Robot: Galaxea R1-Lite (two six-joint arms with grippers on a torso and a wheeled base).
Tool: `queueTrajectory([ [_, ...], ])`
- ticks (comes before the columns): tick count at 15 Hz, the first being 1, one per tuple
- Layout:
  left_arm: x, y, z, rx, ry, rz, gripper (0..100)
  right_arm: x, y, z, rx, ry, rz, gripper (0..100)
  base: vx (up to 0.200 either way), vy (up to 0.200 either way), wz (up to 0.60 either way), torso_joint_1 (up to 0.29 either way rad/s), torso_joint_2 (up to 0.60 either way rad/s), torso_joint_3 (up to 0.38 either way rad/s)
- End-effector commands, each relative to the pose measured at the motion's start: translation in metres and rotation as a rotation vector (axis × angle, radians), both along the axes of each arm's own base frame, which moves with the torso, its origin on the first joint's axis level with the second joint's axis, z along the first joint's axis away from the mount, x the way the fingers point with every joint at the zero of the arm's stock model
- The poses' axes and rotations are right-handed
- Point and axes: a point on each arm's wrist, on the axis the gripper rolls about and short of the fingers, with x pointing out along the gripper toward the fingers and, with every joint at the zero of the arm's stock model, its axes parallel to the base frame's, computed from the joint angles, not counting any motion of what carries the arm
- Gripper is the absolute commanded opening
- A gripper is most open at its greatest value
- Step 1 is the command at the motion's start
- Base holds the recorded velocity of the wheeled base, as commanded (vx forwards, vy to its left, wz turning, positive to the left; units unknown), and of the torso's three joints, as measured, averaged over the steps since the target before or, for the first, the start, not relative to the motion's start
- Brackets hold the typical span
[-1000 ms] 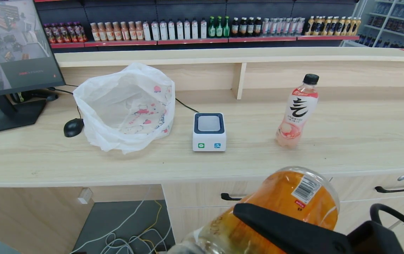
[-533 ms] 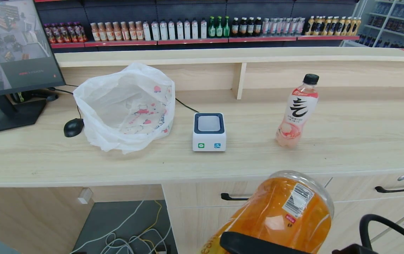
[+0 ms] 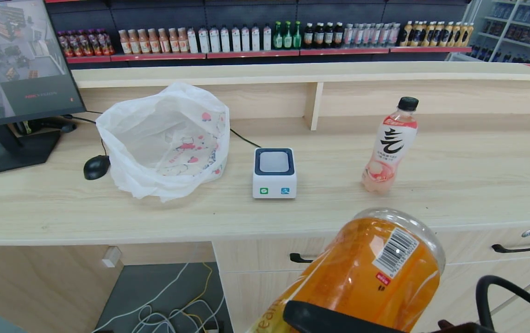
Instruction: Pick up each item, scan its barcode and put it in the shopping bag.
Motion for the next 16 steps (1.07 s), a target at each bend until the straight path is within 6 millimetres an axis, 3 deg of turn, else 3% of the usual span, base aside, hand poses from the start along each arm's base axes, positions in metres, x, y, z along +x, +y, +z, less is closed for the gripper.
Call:
queueTrajectory([
  [1,0.0000,0.0000,0.0000,0.000,0.000,0.000,100,0.0011,0.0048,-0.0047,-0.022,0.004,0.001,0,0.000,0.000,0.00,0.000,0.00,0.000],
  [16,0.0000,0.0000,0.0000,0.000,0.000,0.000,100,0.0007,0.0047,-0.0070,-0.029,-0.065,-0.016,0,0.000,0.000,0.00,0.000,0.00,0.000],
])
